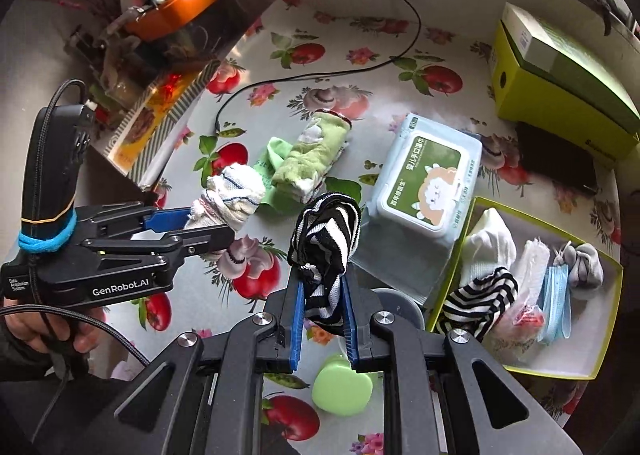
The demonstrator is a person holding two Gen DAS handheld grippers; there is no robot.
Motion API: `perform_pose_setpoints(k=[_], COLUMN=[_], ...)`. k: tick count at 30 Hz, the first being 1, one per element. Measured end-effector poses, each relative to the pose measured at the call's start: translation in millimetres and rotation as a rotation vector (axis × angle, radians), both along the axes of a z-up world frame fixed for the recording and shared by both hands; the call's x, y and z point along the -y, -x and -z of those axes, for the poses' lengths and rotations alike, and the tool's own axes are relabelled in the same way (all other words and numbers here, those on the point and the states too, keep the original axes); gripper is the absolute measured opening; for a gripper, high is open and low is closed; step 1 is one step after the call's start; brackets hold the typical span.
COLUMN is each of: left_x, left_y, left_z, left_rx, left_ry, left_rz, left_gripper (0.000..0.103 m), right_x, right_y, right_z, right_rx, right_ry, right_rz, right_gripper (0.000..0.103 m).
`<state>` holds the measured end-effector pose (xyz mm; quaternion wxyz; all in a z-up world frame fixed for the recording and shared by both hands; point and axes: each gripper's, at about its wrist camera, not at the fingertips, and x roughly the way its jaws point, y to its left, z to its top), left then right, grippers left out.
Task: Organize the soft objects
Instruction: 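Carry the gauze roll with the left tool while the right tool carries the sock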
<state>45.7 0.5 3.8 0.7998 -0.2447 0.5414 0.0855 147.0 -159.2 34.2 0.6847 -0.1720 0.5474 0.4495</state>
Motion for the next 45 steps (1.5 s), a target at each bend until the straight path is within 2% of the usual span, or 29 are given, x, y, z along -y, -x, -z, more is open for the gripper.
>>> perform_pose_setpoints(k=[22, 45], left_x=[38.3, 125.6], left_y=[-30.9, -115.1], left_z=[-12.4, -21.0], left_rx=[-0.006, 0.002], left_ry=[-0.027, -0.050], left_rz=[0.108, 0.361], left_gripper=[0.043, 0.043], right_x=[53.9, 170.2], right_y=[-21.2, -85.8], right_z=[5.7, 20.9], right_rx=[-0.038, -0.054], right_ry=[-0.036, -0.057], right_rz=[0.139, 0.451], right_gripper=[0.016, 0.016])
